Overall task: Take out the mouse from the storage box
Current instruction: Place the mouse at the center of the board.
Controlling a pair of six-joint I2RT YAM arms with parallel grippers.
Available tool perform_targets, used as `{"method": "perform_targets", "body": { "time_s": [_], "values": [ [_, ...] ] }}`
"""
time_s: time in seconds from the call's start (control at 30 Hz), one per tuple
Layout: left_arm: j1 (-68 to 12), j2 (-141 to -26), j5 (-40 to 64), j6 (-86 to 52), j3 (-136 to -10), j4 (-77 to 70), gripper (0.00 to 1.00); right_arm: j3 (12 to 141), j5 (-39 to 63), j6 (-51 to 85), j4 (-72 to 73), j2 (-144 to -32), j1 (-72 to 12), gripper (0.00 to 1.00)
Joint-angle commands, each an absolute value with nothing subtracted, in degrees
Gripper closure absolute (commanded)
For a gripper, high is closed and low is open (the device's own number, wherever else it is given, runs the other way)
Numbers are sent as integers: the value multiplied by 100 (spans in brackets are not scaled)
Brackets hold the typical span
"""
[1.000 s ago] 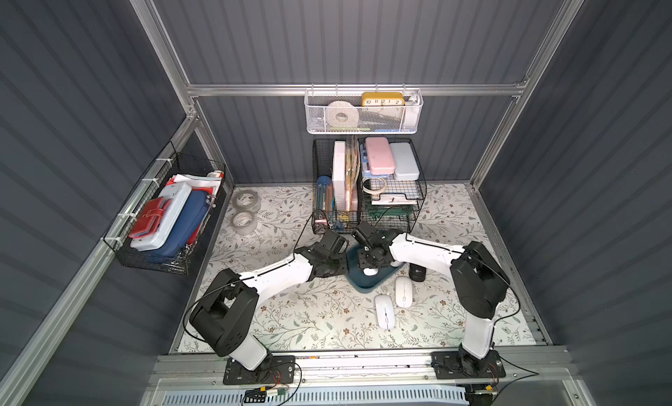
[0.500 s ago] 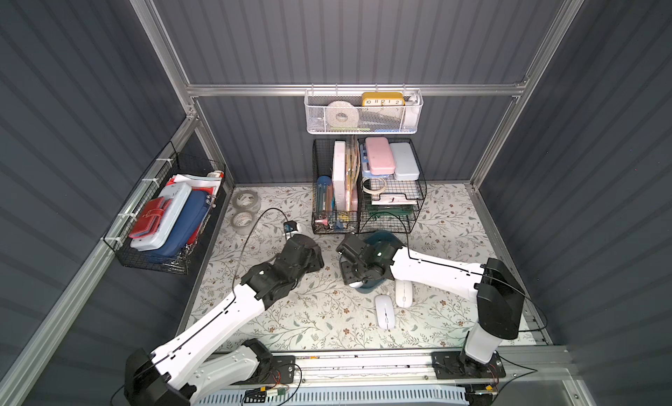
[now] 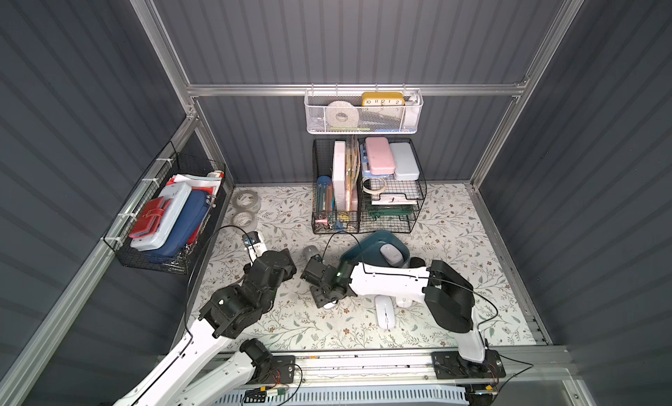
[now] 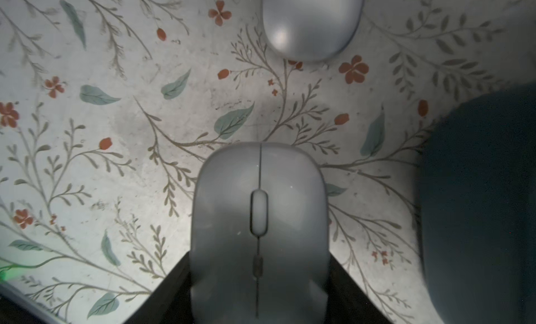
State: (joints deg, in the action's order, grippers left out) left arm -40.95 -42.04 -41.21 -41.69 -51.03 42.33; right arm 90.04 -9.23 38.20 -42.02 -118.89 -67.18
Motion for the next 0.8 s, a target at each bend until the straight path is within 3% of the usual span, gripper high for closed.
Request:
{"method": "perform_targets", "body": {
  "time_s": [0.0,0.53,0.77],
  "values": [
    [-4100,-4136,-4184,-4279,-5024,4443,24,9331,-978,3835,-4301,-12083,-6693,40],
    [-4096,-4137,-3955,-4219,-4853,4299,15,9843,-891,3757,-4517,-12866,-6659,36],
    [-4104,-4201,-3948,-4184,-4886,4261,8,9782,-1034,3753,-4551,-12708,-6662,19]
  ]
}}
